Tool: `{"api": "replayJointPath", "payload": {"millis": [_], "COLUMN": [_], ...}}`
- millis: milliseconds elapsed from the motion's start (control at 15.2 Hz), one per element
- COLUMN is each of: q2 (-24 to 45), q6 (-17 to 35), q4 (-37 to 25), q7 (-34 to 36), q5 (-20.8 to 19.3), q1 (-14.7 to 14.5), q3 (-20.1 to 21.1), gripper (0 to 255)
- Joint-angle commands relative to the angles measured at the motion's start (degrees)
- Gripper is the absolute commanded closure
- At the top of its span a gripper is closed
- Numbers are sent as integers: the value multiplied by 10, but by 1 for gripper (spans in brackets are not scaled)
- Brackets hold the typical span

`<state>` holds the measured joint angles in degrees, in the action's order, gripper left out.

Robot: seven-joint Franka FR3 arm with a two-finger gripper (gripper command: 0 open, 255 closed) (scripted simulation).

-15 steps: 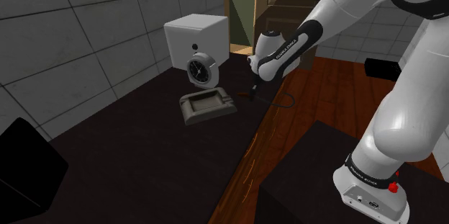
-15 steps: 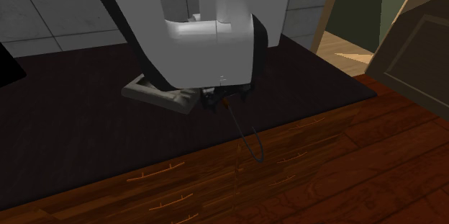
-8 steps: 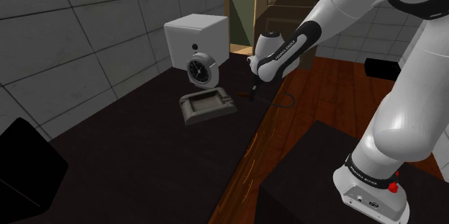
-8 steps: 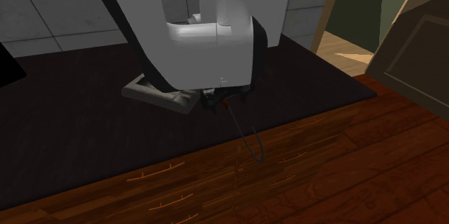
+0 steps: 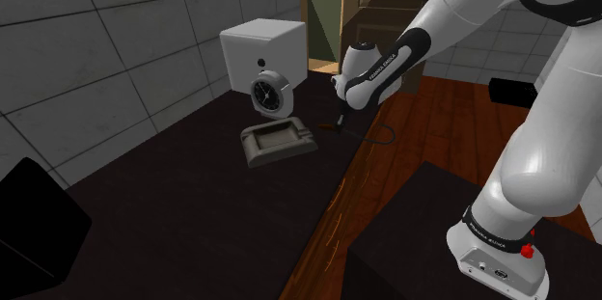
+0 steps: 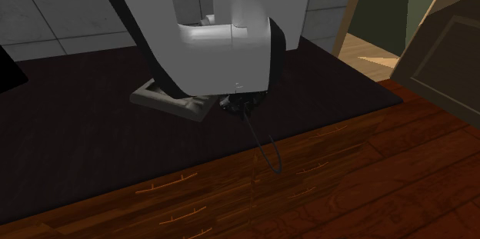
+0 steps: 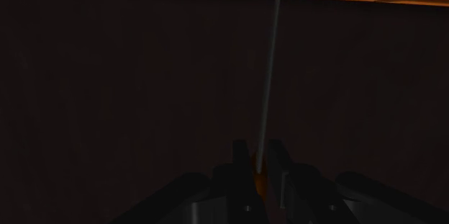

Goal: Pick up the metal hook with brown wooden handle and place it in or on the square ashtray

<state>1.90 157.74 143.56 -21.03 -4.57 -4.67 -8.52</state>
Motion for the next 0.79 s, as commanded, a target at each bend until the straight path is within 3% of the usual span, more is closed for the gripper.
{"api": "replayJointPath", "payload": {"millis": [0,726], "q2": [0,-66], "q6": [0,-84], "q4": [0,-18], "q7": [0,3], "q5": [0,-7], "q1": [0,0], "q3": [0,1], "gripper": [255,255]}}
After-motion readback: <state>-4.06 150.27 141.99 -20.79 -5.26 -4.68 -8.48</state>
